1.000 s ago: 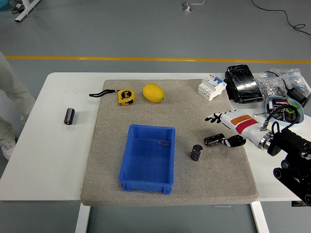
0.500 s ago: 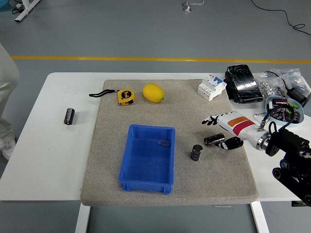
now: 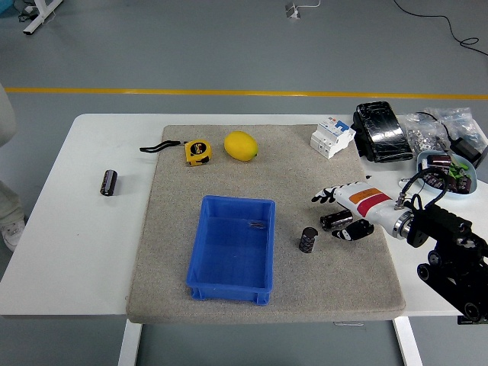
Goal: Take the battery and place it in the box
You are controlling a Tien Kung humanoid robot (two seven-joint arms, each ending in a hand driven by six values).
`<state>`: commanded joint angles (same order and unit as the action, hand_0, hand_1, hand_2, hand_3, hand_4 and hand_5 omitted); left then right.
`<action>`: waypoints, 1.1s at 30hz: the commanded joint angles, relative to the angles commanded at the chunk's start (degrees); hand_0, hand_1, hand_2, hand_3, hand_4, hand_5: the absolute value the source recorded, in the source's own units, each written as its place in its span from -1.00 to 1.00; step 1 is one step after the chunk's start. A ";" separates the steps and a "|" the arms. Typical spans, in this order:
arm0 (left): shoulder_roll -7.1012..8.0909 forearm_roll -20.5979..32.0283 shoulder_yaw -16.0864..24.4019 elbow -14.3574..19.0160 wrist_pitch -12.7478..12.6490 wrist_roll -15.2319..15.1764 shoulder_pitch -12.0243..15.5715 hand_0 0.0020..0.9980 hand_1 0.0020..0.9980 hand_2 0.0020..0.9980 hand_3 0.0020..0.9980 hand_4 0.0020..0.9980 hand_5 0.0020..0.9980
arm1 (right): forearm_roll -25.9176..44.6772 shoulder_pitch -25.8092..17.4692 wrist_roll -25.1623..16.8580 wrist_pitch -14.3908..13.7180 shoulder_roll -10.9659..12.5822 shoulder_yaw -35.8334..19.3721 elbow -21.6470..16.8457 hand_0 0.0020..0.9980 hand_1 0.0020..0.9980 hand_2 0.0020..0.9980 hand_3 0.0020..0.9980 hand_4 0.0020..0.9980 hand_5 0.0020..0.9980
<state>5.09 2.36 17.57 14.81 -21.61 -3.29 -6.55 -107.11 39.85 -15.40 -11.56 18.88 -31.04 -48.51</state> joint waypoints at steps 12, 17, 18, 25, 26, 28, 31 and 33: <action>-0.08 -0.77 0.35 0.11 0.06 0.35 -0.27 0.53 0.52 0.50 0.27 0.41 0.22 | 2.89 0.16 -1.01 -0.32 -1.13 0.45 5.33 0.26 0.11 0.13 0.20 0.55 -0.95; -0.07 -1.22 0.58 0.10 0.09 0.49 -0.21 0.53 0.52 0.49 0.27 0.41 0.23 | 3.75 -0.15 -1.57 -0.79 -1.79 0.48 5.77 0.18 0.02 0.05 0.11 0.40 -1.00; -0.06 -1.29 0.61 0.10 0.10 0.50 -0.22 0.53 0.52 0.49 0.27 0.41 0.23 | 3.86 -0.17 -1.64 -0.88 -1.82 0.54 5.74 0.18 0.02 0.05 0.11 0.40 -1.00; -0.02 -1.63 0.75 0.11 0.08 0.58 -0.23 0.53 0.52 0.49 0.27 0.41 0.22 | 4.91 -0.26 -1.86 -1.08 -2.27 1.04 5.96 0.07 -0.09 -0.03 0.00 0.26 -1.00; -0.02 -1.63 0.74 0.11 0.08 0.58 -0.24 0.53 0.52 0.49 0.27 0.41 0.23 | 4.97 -0.26 -1.88 -1.03 -2.31 1.11 6.03 -0.10 -0.16 -0.08 -0.08 0.21 -1.00; -0.02 -1.70 0.76 0.12 0.09 0.60 -0.26 0.53 0.52 0.49 0.27 0.41 0.23 | 5.21 -0.31 -1.92 -0.84 -2.38 1.30 6.18 -0.10 -0.16 -0.08 -0.08 0.21 -1.00; -0.03 -1.89 0.88 0.12 0.10 0.66 -0.24 0.53 0.52 0.49 0.27 0.41 0.23 | 5.31 -0.35 -1.93 -0.61 -2.38 1.42 6.14 -0.10 -0.16 -0.08 -0.08 0.21 -1.00; -0.03 -2.01 0.96 0.12 0.10 0.69 -0.21 0.53 0.52 0.49 0.27 0.41 0.22 | 5.28 -0.35 -1.91 -0.49 -2.36 1.37 6.03 -0.16 -0.19 -0.11 -0.11 0.20 -1.00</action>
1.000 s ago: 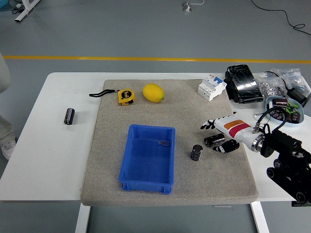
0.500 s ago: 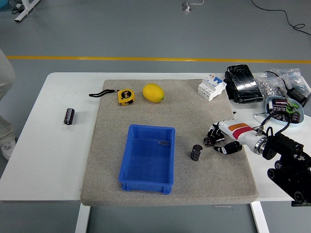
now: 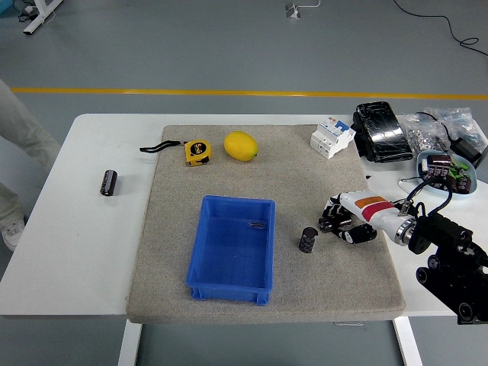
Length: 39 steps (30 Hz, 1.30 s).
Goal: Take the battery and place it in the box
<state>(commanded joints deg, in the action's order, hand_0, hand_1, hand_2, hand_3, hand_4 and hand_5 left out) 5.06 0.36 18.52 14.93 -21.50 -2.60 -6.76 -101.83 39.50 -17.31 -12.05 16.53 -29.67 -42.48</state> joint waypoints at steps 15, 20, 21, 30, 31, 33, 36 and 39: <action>0.33 -1.93 1.19 -0.08 -0.12 0.64 0.95 0.53 0.51 0.48 0.27 0.41 0.22 | -0.59 0.65 0.28 0.58 0.25 -0.95 -1.02 -0.17 -0.21 -0.13 -0.12 0.17 -1.00; 0.47 -2.50 1.61 -0.13 -0.16 0.81 1.16 0.53 0.50 0.48 0.27 0.41 0.22 | -0.59 0.91 0.41 0.94 0.15 -0.97 -1.47 -0.17 -0.21 -0.13 -0.12 0.15 -1.00; 0.50 -2.64 1.68 -0.13 -0.16 0.84 1.18 0.53 0.50 0.48 0.27 0.41 0.22 | -0.58 0.92 0.44 0.99 0.13 -1.00 -1.52 -0.17 -0.21 -0.13 -0.12 0.15 -1.00; 0.60 -3.06 1.90 -0.22 -0.13 0.86 1.10 0.53 0.49 0.48 0.27 0.41 0.22 | -0.30 0.94 0.78 1.64 0.36 -1.05 -1.15 -0.17 -0.21 -0.12 -0.12 0.14 -1.00; 0.59 -3.07 1.90 -0.23 -0.14 0.87 1.08 0.53 0.49 0.48 0.27 0.41 0.22 | -0.32 0.99 0.89 1.73 0.40 -1.10 -1.07 -0.17 -0.21 -0.12 -0.12 0.14 -1.00; 0.59 -3.04 1.87 -0.23 -0.13 0.87 1.05 0.53 0.49 0.48 0.27 0.41 0.22 | -0.61 1.07 1.36 2.34 0.46 -1.04 -0.83 -0.17 -0.21 -0.12 -0.12 0.14 -1.00; 0.58 -2.88 1.77 -0.24 -0.11 0.82 1.00 0.53 0.49 0.48 0.27 0.41 0.22 | -1.45 0.97 1.96 3.41 0.60 -0.90 -0.40 -0.09 -0.08 0.01 0.07 0.17 -1.00; 0.55 -2.80 1.77 -0.24 -0.09 0.79 1.02 0.53 0.49 0.48 0.27 0.41 0.22 | -1.95 0.77 2.16 3.77 0.69 -1.00 -0.26 -0.09 -0.08 0.01 0.07 0.17 -1.00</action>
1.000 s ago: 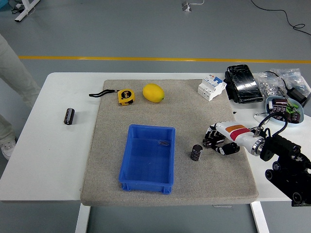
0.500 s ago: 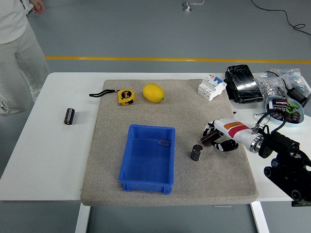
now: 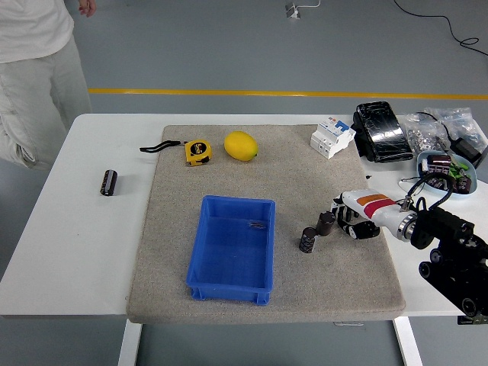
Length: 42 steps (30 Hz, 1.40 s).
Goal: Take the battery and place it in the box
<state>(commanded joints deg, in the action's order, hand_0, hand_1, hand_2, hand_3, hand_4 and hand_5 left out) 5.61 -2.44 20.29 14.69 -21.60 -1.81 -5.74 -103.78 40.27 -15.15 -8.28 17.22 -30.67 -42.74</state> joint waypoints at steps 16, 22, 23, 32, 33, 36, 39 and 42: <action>-0.02 -0.55 0.31 -0.02 0.04 0.19 0.00 0.53 0.48 0.47 0.28 0.41 0.22 | -2.14 0.20 0.36 1.40 0.79 -1.78 -0.10 0.04 0.13 0.40 0.50 0.63 -0.85; 0.03 -1.02 0.58 -0.04 0.08 0.36 0.15 0.53 0.48 0.47 0.28 0.41 0.22 | -2.91 0.62 0.04 2.42 1.19 -2.66 -1.03 0.07 0.18 0.42 0.53 0.74 -0.81; 0.02 -1.07 0.62 -0.05 0.07 0.39 0.17 0.53 0.48 0.47 0.28 0.41 0.22 | -3.08 0.64 0.03 2.60 1.24 -2.65 -1.13 0.07 0.18 0.42 0.53 0.74 -0.81; 0.12 -1.87 1.07 -0.09 0.16 0.63 0.23 0.53 0.47 0.47 0.28 0.41 0.22 | -4.52 0.86 0.26 3.89 1.78 -3.35 -3.32 0.11 0.22 0.44 0.54 0.79 -0.80; 0.13 -2.42 1.37 -0.14 0.20 0.78 0.22 0.53 0.47 0.47 0.28 0.41 0.22 | -4.72 0.95 0.30 4.02 1.81 -3.42 -3.67 0.11 0.22 0.44 0.54 0.79 -0.80; 0.14 -3.24 1.85 -0.23 0.18 0.98 0.24 0.53 0.47 0.47 0.28 0.41 0.22 | -5.14 1.23 0.38 4.44 1.82 -3.46 -4.68 0.11 0.22 0.44 0.54 0.79 -0.80; 0.21 -2.83 1.60 -0.22 0.14 0.85 0.31 0.53 0.47 0.46 0.27 0.41 0.22 | -5.40 1.38 0.54 4.81 1.64 -3.54 -5.55 0.10 0.21 0.41 0.52 0.80 -0.80; 0.27 -2.74 1.57 -0.24 0.10 0.82 0.34 0.53 0.47 0.46 0.27 0.41 0.22 | -5.81 1.48 0.71 5.33 1.50 -3.57 -6.28 0.10 0.21 0.41 0.52 0.80 -0.80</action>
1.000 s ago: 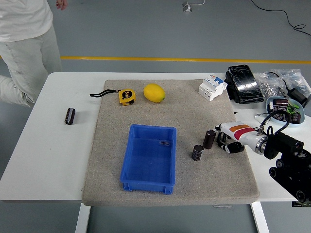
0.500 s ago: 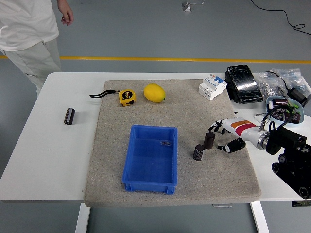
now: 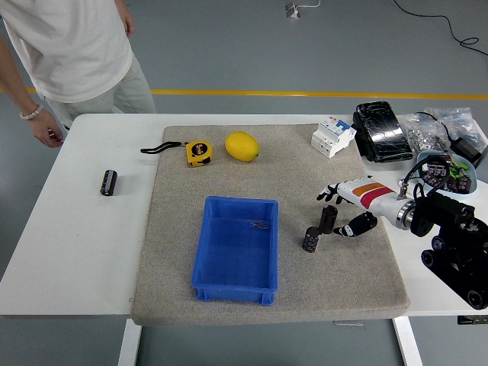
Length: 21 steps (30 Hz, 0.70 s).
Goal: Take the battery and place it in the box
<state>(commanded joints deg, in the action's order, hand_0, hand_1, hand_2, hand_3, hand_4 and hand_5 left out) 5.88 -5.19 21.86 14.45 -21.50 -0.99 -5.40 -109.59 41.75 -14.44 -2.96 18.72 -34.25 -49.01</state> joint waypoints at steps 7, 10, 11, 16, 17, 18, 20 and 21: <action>0.17 0.37 -0.22 -0.02 -0.04 -0.13 0.00 0.53 0.47 0.45 0.27 0.41 0.21 | -0.08 0.20 0.24 0.41 -0.03 -0.05 -1.13 0.10 0.21 0.40 0.51 0.84 -0.78; 0.19 0.29 -0.13 -0.04 -0.07 -0.10 0.02 0.53 0.45 0.45 0.27 0.42 0.22 | 0.09 0.11 0.15 0.20 -0.10 -0.03 -1.20 0.08 0.18 0.35 0.42 0.83 -0.78; 0.20 0.23 -0.12 -0.04 -0.07 -0.08 0.04 0.53 0.45 0.45 0.27 0.42 0.22 | 0.27 0.05 0.04 -0.04 -0.12 0.01 -1.28 0.08 0.18 0.35 0.42 0.83 -0.78; 0.24 -0.19 0.15 -0.07 -0.06 0.07 0.16 0.53 0.45 0.45 0.27 0.41 0.22 | 0.89 -0.14 -0.36 -0.70 -0.30 0.18 -1.45 0.02 0.04 0.17 0.10 0.51 -0.94; 0.23 -0.41 0.29 -0.09 -0.07 0.14 0.17 0.53 0.45 0.45 0.27 0.41 0.22 | 0.98 -0.15 -0.42 -0.73 -0.35 0.20 -1.44 0.02 0.04 0.17 0.10 0.51 -0.94; 0.24 -0.54 0.35 -0.09 -0.06 0.19 0.18 0.53 0.45 0.45 0.27 0.41 0.22 | 1.06 -0.16 -0.48 -0.74 -0.39 0.22 -1.44 0.02 0.04 0.17 0.10 0.51 -0.94; 0.27 -0.84 0.44 -0.11 -0.05 0.27 0.20 0.53 0.44 0.45 0.27 0.42 0.22 | 1.29 -0.17 -0.55 -0.79 -0.47 0.25 -1.41 -0.05 -0.03 0.07 -0.01 0.41 -1.00; 0.28 -1.13 0.60 -0.13 -0.05 0.35 0.21 0.53 0.44 0.45 0.27 0.42 0.22 | 1.40 -0.18 -0.61 -0.77 -0.51 0.28 -1.43 -0.05 -0.03 0.07 -0.01 0.41 -1.00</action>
<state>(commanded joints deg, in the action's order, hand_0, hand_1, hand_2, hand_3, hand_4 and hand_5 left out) 6.16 -6.31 22.46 14.33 -21.54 -0.64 -5.19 -108.19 41.57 -15.05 -3.72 18.21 -33.97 -50.44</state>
